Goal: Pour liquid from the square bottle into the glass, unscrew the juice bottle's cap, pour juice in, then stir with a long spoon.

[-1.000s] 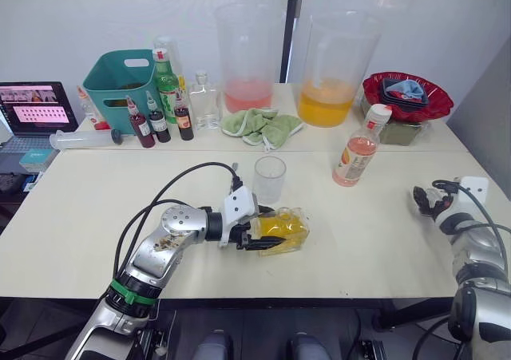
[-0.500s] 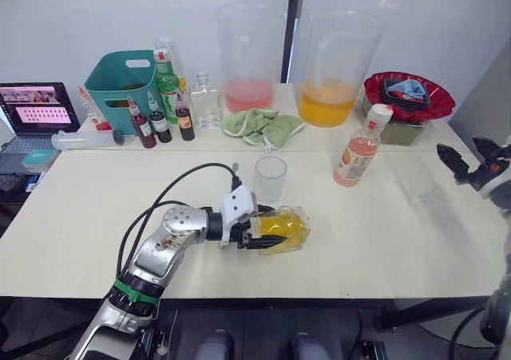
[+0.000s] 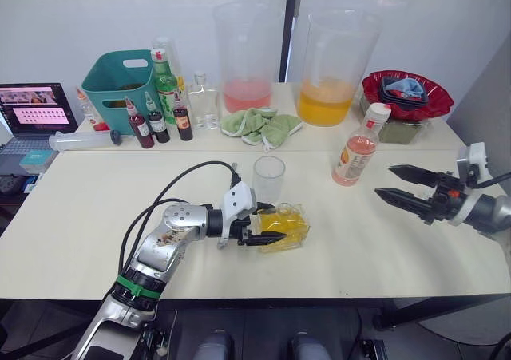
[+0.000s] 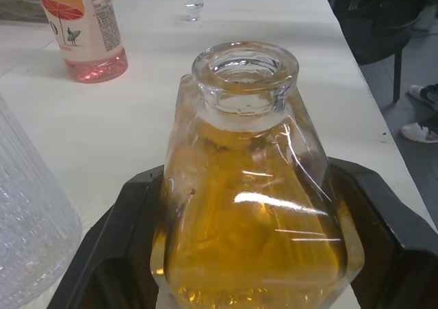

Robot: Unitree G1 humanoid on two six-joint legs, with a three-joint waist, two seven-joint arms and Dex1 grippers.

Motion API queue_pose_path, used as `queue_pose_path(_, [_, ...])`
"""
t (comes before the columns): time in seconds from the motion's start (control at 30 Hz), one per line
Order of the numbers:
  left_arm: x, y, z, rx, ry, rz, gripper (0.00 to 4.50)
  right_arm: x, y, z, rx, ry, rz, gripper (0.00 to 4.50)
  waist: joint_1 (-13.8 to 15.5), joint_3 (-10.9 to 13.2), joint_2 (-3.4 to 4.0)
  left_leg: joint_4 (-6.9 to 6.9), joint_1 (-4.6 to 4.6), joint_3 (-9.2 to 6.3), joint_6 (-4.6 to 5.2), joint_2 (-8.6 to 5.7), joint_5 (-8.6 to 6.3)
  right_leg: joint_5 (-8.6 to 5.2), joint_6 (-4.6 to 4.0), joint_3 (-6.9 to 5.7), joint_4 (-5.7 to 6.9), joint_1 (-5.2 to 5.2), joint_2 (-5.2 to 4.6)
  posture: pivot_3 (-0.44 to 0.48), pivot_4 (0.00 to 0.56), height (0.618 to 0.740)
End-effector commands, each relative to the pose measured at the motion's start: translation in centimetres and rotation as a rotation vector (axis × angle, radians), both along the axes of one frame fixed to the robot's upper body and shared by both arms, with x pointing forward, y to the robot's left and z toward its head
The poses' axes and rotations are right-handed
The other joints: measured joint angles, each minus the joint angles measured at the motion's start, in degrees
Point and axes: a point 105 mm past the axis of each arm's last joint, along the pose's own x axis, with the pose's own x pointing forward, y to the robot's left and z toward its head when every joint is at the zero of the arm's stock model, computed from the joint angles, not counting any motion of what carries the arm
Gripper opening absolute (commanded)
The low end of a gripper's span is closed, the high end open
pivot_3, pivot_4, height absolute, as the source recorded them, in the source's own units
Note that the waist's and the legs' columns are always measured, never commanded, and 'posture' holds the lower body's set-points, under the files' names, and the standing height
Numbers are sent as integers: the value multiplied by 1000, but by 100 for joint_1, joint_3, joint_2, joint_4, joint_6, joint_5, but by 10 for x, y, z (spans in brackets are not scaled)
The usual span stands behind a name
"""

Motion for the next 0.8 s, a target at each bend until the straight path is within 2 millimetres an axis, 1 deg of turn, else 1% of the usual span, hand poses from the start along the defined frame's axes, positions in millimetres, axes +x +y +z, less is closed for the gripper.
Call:
queue_pose_path(0.03, [-5,2,35,-35,-113,-14,2767,-7,30,4,-31,-13,134,4466,-20,0,0,-1,0,1,1,2,-1,0,0,1,0,-2,2,0,150,740])
queue_pose_path(0.13, [-10,8,41,-20,-123,-4,2767,-6,42,9,-33,-31,179,4466,-10,5,1,-2,-5,0,1,1,-1,0,0,1,0,-7,1,0,150,740])
queue_pose_path(0.2, [-14,16,46,-15,-111,6,2767,-6,48,10,-28,-16,207,4466,-1,6,2,-2,-9,0,1,0,-1,0,0,1,0,-9,-1,0,150,740])
queue_pose_path(0.33, [-21,34,53,2,-91,21,2767,-4,52,9,-47,-11,235,4466,12,7,0,-1,-14,-4,6,1,-3,0,0,-3,-1,-14,0,0,150,740])
queue_pose_path(0.4, [-20,54,60,20,-91,68,2767,-2,54,9,-52,-7,259,4466,11,10,-3,-1,-18,-6,6,-1,-4,0,0,-5,-2,-15,-2,0,150,740])
queue_pose_path(0.47, [-20,70,64,45,-93,102,2767,-1,57,8,-58,-1,279,4466,-1,16,-4,-1,-19,-5,6,1,-4,0,0,-4,-5,-18,0,0,150,740])
queue_pose_path(0.63, [-21,101,79,46,-105,197,2767,2,59,7,-71,7,311,4466,-4,22,-4,-2,-20,-5,6,3,-4,0,0,-5,-2,-22,0,0,150,740])
queue_pose_path(0.8, [-13,131,94,46,-135,337,2767,2,60,7,-82,14,331,4466,19,34,-15,-2,-23,-6,6,1,-4,0,0,-7,-4,-22,-3,0,150,740])
